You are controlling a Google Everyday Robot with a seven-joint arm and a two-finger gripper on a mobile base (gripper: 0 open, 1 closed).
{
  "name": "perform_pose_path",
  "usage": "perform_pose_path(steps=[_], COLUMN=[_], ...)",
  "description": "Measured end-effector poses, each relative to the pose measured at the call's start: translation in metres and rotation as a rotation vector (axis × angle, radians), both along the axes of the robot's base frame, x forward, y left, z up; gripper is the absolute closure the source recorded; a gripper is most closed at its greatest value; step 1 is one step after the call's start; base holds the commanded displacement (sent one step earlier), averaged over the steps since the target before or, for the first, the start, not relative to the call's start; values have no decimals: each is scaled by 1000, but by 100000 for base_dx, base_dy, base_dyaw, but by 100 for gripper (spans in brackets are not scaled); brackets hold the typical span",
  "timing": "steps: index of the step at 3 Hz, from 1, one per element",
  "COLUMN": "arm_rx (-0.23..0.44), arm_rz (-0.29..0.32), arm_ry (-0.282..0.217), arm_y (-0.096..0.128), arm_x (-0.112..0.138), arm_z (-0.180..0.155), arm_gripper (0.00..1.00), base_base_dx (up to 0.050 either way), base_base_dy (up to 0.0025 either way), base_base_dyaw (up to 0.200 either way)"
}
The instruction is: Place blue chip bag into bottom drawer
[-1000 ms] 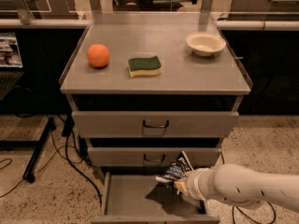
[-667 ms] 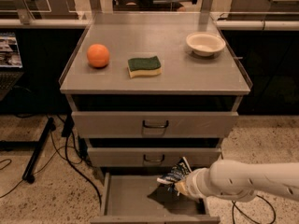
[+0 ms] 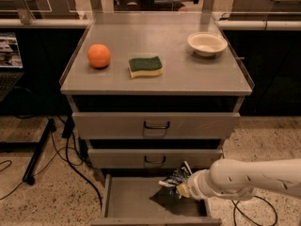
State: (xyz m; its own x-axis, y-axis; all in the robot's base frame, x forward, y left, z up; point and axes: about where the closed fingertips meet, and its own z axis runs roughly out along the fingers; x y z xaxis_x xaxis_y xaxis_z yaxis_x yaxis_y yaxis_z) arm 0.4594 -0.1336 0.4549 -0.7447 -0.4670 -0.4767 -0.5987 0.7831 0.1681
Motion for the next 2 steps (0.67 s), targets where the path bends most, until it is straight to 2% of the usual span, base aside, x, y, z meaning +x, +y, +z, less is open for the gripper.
perform_pose_path(steps=[1, 2], arm_rx=[-9, -21], arm_rz=[-35, -98], arm_ry=[21, 47], arm_y=[-5, -19], arm_x=[4, 19], arm_z=[-18, -56], arm_gripper=[100, 100], base_base_dx=[0, 0], base_base_dy=[0, 0], base_base_dyaw=[0, 0])
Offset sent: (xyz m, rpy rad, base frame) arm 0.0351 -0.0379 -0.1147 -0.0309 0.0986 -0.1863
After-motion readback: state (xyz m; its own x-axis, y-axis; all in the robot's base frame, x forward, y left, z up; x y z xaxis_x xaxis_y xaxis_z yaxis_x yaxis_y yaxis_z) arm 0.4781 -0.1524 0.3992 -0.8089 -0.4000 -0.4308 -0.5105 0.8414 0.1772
